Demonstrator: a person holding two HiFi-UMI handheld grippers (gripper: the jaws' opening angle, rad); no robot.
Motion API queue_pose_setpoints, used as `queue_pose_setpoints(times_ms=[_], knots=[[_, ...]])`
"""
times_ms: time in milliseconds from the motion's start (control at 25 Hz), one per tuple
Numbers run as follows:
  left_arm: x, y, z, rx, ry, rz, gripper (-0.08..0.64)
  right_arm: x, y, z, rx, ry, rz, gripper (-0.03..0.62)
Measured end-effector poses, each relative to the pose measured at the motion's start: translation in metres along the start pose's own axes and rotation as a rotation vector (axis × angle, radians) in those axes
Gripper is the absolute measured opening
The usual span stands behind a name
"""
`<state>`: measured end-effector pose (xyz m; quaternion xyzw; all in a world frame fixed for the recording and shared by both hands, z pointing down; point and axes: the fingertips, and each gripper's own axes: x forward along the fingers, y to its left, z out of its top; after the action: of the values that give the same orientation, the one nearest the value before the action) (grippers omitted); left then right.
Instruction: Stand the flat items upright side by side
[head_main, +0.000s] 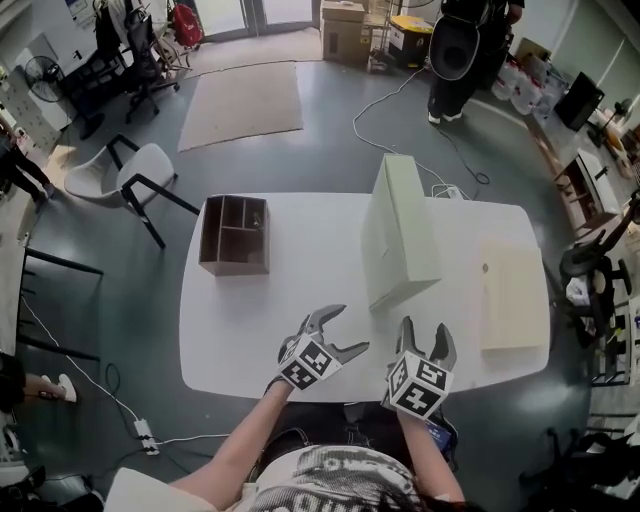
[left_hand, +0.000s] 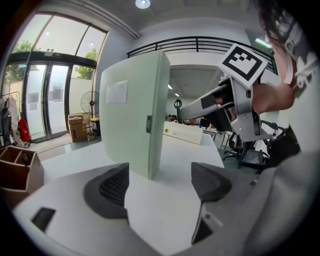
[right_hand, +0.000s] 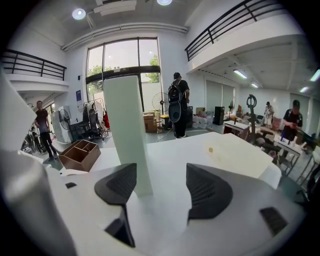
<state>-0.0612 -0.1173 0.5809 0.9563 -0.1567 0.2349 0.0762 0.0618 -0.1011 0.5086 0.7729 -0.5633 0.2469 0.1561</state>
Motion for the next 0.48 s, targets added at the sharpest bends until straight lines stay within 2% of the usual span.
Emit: queue_pose_setpoints(times_ms=[280,480], knots=[[0.029,-0.045,0.015,0.029,0.008,-0.041,0.396,0.004,-0.073,-0.011,0.036,0.006,-0.032,0.307],[0.06,-0.082,0.029,-0.005,0.017,-0.033,0.396,0.012,-0.124,-0.004,0.009,-0.01,0.051,0.307]])
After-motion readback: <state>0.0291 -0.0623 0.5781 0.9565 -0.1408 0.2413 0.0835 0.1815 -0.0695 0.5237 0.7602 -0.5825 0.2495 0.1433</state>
